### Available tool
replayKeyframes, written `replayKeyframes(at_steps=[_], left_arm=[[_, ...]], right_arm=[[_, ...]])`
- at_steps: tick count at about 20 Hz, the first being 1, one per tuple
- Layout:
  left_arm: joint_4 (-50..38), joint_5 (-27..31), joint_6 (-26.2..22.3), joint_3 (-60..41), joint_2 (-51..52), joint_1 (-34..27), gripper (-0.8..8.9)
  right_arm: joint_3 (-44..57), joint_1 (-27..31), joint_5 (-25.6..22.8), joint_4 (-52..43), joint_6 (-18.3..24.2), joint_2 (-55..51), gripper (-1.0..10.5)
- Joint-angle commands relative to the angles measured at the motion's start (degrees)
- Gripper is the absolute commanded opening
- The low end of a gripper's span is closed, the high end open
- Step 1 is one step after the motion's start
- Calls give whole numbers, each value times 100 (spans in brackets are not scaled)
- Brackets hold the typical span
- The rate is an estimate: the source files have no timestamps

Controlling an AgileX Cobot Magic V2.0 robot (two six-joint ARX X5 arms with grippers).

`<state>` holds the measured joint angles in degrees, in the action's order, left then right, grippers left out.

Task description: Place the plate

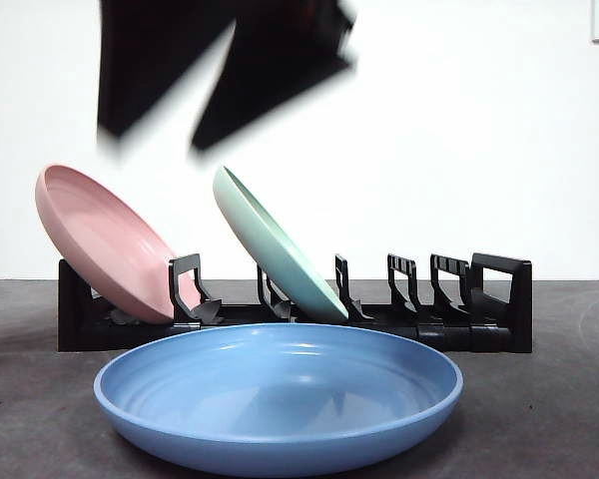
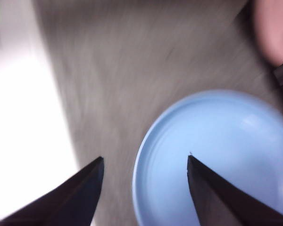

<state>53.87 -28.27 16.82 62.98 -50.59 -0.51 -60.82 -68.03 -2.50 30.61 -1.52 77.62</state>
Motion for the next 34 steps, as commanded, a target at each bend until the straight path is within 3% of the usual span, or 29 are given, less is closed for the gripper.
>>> replayKeyframes(at_steps=[1,3,6,11,14,23,24,27,34], left_arm=[[-234,15,229,243,-367,125,282],[-221,125,227,568,-846,304,282],[-57,1038,17,1375,-1773,728,282],[728,2717,-269,2750,-3397,1237,283],[1040,3388,-315,3161,-4201,1327,286],[710,3591,-306,3224,-5018,1340,274],[658,3591,-306,3224,-5018,1340,238],[632,3589,-306,3224,-5018,1360,6],[951,3807,-308,3720,-5014,1460,8]], right_arm=[[-216,275,-55,-7,-966,-518,283],[-243,662,-55,111,-1687,-1097,283],[-243,1196,-55,518,-2308,-1878,283],[-243,1683,-267,1300,-2396,-2785,283],[-243,1725,-562,1613,-2398,-3128,283],[-243,1725,-1016,1980,-2509,-3722,282],[-243,1722,-1064,2004,-2509,-3738,282],[-243,1722,-1130,2118,-2514,-3738,282],[-243,1722,-1132,2138,-2509,-3731,282]])
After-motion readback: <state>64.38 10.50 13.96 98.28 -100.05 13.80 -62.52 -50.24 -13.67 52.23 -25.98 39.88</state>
